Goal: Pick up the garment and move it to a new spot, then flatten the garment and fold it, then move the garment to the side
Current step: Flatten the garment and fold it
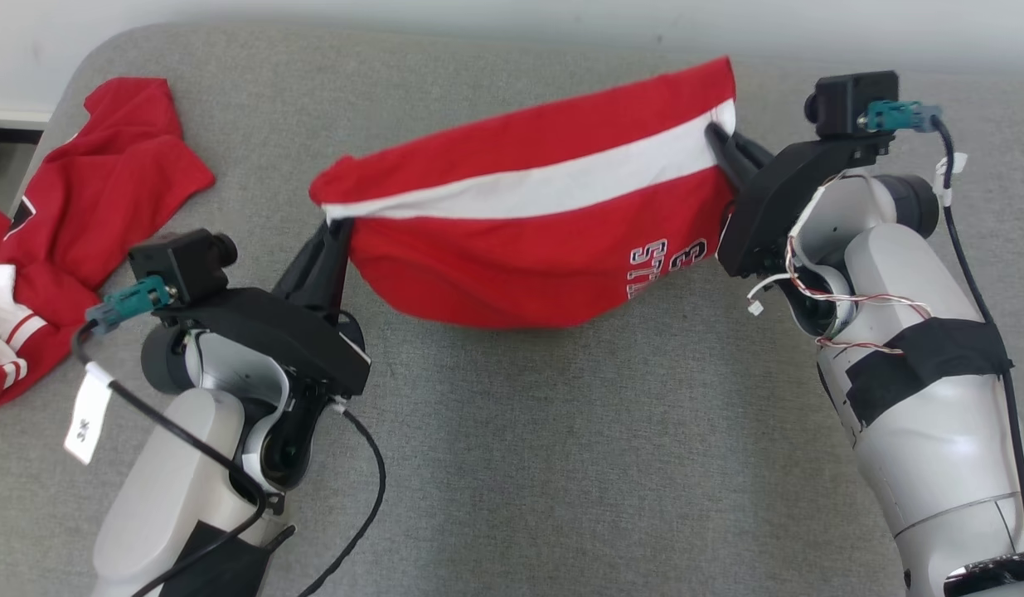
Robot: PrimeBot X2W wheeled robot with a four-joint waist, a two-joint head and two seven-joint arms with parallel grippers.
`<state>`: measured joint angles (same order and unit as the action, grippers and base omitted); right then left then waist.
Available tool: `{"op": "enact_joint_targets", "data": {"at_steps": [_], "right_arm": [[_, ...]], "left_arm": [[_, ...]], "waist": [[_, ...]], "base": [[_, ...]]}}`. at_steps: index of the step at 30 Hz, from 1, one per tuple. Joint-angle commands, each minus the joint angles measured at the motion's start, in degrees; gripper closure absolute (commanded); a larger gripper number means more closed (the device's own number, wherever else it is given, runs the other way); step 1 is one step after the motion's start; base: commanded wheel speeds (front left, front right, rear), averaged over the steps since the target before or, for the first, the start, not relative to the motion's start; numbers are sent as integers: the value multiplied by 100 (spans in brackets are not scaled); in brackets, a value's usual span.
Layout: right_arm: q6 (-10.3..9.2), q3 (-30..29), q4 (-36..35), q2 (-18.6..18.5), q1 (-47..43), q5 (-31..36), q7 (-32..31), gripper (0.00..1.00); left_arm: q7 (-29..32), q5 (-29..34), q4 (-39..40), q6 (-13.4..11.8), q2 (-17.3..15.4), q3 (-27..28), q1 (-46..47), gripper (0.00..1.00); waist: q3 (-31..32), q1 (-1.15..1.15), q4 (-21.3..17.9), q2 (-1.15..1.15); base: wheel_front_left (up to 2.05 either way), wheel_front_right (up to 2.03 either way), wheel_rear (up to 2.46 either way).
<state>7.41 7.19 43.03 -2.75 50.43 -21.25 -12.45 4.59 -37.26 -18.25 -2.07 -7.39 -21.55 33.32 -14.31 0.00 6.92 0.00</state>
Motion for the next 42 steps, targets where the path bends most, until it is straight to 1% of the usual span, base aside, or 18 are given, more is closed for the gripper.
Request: {"op": "enact_joint_targets", "data": {"at_steps": [1,4,7,11,12,15,21,22,23,24,27,31,32,37,42], "right_arm": [[16,-33,-51,-28,-67,-77,62,100],[16,-110,-311,-29,-134,-118,226,100],[16,-142,-530,-28,-295,-75,180,100],[16,-172,-799,-28,-653,107,-165,100],[16,-176,-918,-27,-890,169,-386,100],[16,-184,-1096,-27,-1234,243,-693,100],[16,-131,-1461,-29,-1906,279,-1212,100],[16,-111,-1518,-28,-2005,294,-1302,100],[16,-100,-1581,-26,-2107,295,-1376,11],[16,-91,-1644,-28,-2200,266,-1447,0],[16,-109,-1894,-29,-2439,225,-1621,0],[16,-248,-2325,-28,-2746,327,-1823,0],[16,-248,-2325,-28,-2746,327,-1823,0],[16,-405,-2933,-28,-3091,392,-2122,0],[16,-500,-3292,-27,-3256,417,-2350,0]], "left_arm": [[-75,42,49,7,-25,10,75,100],[-308,106,203,39,-23,20,100,100],[-319,160,227,23,-46,-46,-16,100],[-102,130,127,30,-96,-185,-267,100],[30,102,75,40,-121,-269,-405,100],[213,65,32,39,-159,-370,-586,100],[832,-32,-51,28,-301,-617,-948,100],[927,-42,-35,22,-331,-652,-991,75],[1007,-50,-25,-17,-355,-656,-1023,0],[1051,-45,4,-25,-387,-675,-1063,0],[1119,-50,98,-103,-482,-658,-1178,0],[1224,-12,254,-248,-650,-609,-1310,0],[1224,-12,254,-248,-650,-609,-1310,0],[1304,-61,491,-407,-787,-532,-1487,0],[1405,-29,682,-519,-882,-517,-1500,0]], "waist": [[32,0,-28,0],[74,0,-67,0],[112,0,-103,0],[130,0,-141,0],[125,0,-148,0],[130,0,-139,0],[240,0,-123,0],[262,0,-122,0],[292,0,-117,0],[317,0,-116,0],[407,0,-125,0],[541,0,-157,0],[541,0,-157,0],[685,0,-216,0],[727,0,-276,0]], "base": [[0,0,0],[0,0,0],[0,0,0],[0,0,0],[0,0,0],[0,0,0],[0,0,0],[0,0,0],[0,0,0],[0,0,0],[0,0,0],[0,0,0],[0,0,0],[0,0,0],[0,0,0]]}}
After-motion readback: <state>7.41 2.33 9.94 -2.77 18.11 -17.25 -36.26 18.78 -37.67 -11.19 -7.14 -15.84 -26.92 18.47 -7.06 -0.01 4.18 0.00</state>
